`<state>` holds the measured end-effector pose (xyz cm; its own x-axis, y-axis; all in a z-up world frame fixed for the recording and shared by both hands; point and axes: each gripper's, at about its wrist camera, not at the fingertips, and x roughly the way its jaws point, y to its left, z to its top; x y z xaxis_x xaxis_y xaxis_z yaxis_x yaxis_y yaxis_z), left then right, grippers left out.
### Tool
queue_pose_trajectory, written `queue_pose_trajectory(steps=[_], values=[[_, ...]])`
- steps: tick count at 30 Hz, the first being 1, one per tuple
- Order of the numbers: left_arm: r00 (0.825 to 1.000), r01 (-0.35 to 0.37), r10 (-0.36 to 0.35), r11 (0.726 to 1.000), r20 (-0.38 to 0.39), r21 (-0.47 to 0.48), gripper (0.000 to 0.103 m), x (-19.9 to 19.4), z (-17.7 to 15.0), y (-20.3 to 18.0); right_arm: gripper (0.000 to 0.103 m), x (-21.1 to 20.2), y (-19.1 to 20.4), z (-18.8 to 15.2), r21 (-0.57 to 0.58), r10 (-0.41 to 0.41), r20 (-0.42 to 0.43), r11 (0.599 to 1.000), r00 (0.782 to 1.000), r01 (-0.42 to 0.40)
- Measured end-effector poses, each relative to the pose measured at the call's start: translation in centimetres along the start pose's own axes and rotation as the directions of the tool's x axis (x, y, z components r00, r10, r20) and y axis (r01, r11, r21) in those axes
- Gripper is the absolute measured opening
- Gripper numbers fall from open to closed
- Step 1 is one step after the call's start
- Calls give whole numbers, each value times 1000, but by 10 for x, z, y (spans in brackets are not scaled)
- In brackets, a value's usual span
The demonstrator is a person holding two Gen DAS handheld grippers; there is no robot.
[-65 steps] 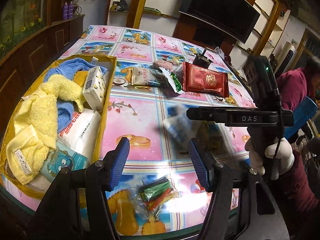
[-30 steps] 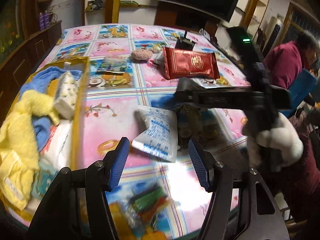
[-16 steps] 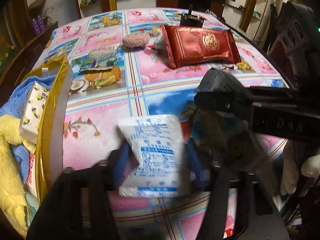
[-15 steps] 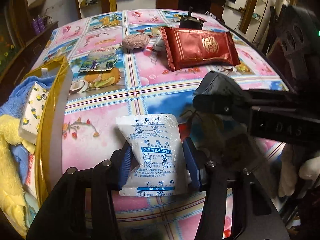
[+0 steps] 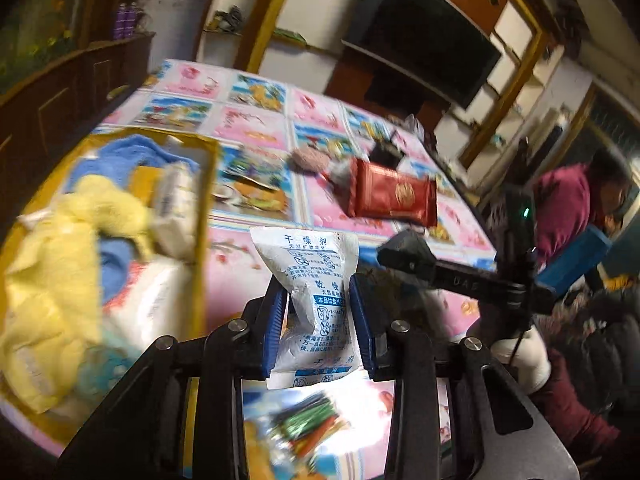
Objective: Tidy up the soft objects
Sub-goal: 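Grasp the white desiccant packet with the left tool while the right tool grasps the green-white snack bag, then carry the desiccant packet and snack bag into the box and open both tools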
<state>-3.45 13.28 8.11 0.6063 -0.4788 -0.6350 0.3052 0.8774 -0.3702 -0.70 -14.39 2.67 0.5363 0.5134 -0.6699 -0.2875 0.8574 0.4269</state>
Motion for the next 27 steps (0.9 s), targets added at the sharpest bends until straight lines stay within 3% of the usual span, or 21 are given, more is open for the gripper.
queue_pose_trajectory(steps=[3,7,12,15,19,22,27], values=[[996,-57,60,997,59,-48,31,-32,0,24,25,-1,5,1,-11,-10,1,1000,1000,10],[988,-120,130,986,85,-116,32,-51,-3,55,25,-4,23,5,-13,36,-1,999,999,-36],[977,-182,196,970,79,-159,32,-55,-14,79,25,-1,74,11,-84,104,-19,991,994,-105],[972,-228,233,963,17,-144,37,-44,-22,85,25,7,110,15,-131,152,-45,979,987,-156],[983,-182,180,971,-27,-155,43,-34,-30,90,25,27,153,23,-169,212,-91,959,973,-225],[987,-154,159,974,15,-168,52,-46,-30,95,25,46,181,25,-190,230,-123,949,965,-250],[985,-145,160,968,62,-203,52,-68,-35,107,28,77,206,22,-220,190,-161,950,969,-223]])
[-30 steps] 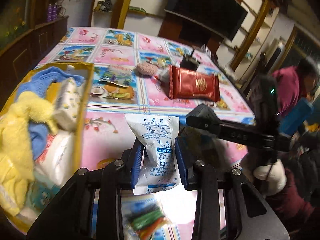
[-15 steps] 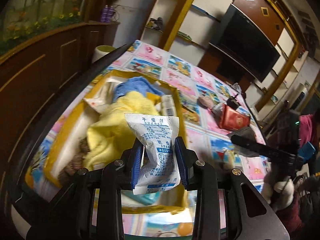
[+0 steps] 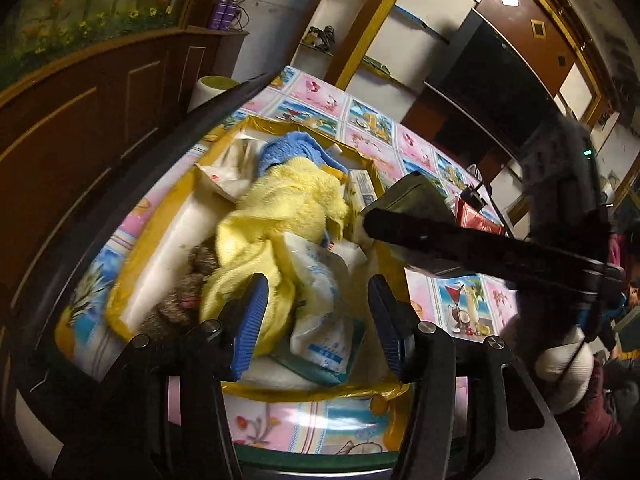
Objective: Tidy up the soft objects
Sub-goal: 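Carry the desiccant packet and snack bag into the box and open both tools, then move both open tools back over the remaining items on the table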
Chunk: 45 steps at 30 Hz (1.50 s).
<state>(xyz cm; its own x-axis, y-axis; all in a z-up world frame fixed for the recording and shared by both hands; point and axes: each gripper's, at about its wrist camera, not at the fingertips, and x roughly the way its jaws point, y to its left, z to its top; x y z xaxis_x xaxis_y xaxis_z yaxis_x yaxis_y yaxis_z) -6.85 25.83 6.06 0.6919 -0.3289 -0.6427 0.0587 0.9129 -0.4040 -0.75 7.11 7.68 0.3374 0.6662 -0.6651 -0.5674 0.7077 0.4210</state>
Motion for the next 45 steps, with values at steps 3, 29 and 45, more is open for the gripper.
queue_pose_trajectory(steps=[3,29,45], values=[[999,-35,35,999,34,-1,52,-12,-3,5,36,12,-3,-2,21,-17,-21,1000,1000,17],[890,-454,431,867,149,207,53,-4,-24,-52,60,-52,-49,-46,129,-116,105,986,988,102],[934,-355,334,910,131,214,53,-6,-27,-60,61,-84,-86,-60,190,-209,127,965,970,183]])
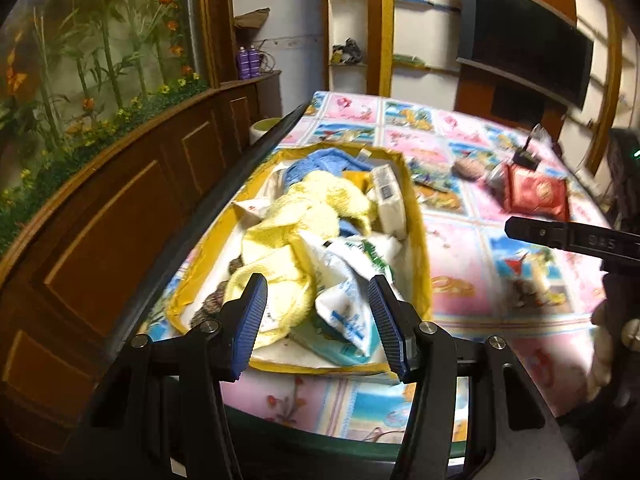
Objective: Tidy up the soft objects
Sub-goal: 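Move both open tools back over the remaining items on the table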
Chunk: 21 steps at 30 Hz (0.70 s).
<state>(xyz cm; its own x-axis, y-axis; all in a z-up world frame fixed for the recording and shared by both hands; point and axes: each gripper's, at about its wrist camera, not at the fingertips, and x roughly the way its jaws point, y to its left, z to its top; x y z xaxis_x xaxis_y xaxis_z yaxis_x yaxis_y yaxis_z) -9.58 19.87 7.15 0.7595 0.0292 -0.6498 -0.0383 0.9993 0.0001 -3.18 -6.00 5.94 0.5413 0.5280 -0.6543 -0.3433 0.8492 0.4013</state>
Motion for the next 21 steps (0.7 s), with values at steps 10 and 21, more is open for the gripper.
queue_pose_trajectory(steps=[10,21], values=[[981,185,-185,983,60,6,53,-1,-7,7,61,8,-26,60,-10,-216,47,976,975,216],[965,263,-263,965,8,-5,53,22,-14,26,61,119,-52,150,93,-354,-113,926,928,365]])
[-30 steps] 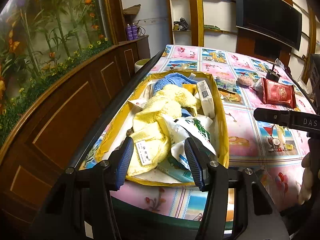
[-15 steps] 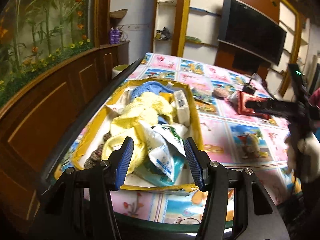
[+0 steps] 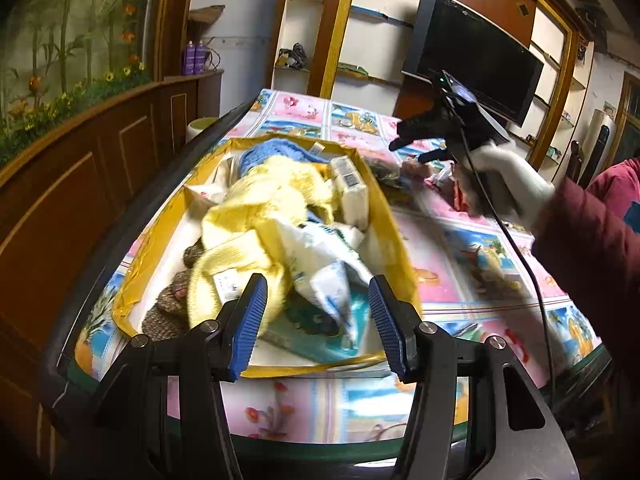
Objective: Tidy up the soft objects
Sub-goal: 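Move both open tools back over the remaining items on the table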
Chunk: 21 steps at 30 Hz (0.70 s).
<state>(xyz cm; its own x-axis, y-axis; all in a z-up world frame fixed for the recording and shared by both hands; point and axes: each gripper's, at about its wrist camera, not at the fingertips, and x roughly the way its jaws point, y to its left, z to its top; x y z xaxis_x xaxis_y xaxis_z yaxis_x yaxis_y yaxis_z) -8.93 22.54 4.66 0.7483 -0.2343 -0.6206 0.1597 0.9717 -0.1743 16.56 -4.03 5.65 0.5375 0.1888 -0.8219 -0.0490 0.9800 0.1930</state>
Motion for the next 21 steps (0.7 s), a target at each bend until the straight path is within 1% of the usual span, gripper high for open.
queue_pose_trajectory(steps=[3,5,6,7,8,10,14,17,18,19,21], values=[[1000,7,-7,1000,-12,-24,53,5,1,9,61,18,2,14,38,-11,-37,999,999,13],[1000,19,-20,999,-16,-37,53,9,1,12,61,33,11,13,26,10,-87,1000,996,-8],[1000,19,-20,999,-15,-38,55,10,2,13,62,37,18,8,-2,-5,-98,1000,995,5],[1000,18,-19,999,-14,-38,55,11,2,12,61,36,28,4,-59,-52,-70,997,996,48],[1000,19,-19,999,-13,-38,56,11,2,11,61,35,33,-1,-86,-54,-54,995,997,49],[1000,20,-21,999,-16,-39,56,12,1,11,59,31,34,-9,-77,-36,-65,997,997,31],[1000,22,-22,999,-8,-30,55,7,2,7,59,9,31,-42,-103,-12,-71,995,997,5],[1000,26,-26,1000,14,-13,56,-2,3,2,59,-13,23,-75,-115,31,-95,992,995,-42],[999,31,-31,999,21,-9,56,-4,4,-1,59,-23,19,-89,-132,34,-98,990,995,-47],[999,39,-39,999,25,-8,56,-5,4,-3,61,-32,17,-103,-147,47,-107,987,993,-63],[998,54,-54,999,26,-4,56,-7,5,-8,61,-49,12,-128,-179,93,-136,977,986,-117]])
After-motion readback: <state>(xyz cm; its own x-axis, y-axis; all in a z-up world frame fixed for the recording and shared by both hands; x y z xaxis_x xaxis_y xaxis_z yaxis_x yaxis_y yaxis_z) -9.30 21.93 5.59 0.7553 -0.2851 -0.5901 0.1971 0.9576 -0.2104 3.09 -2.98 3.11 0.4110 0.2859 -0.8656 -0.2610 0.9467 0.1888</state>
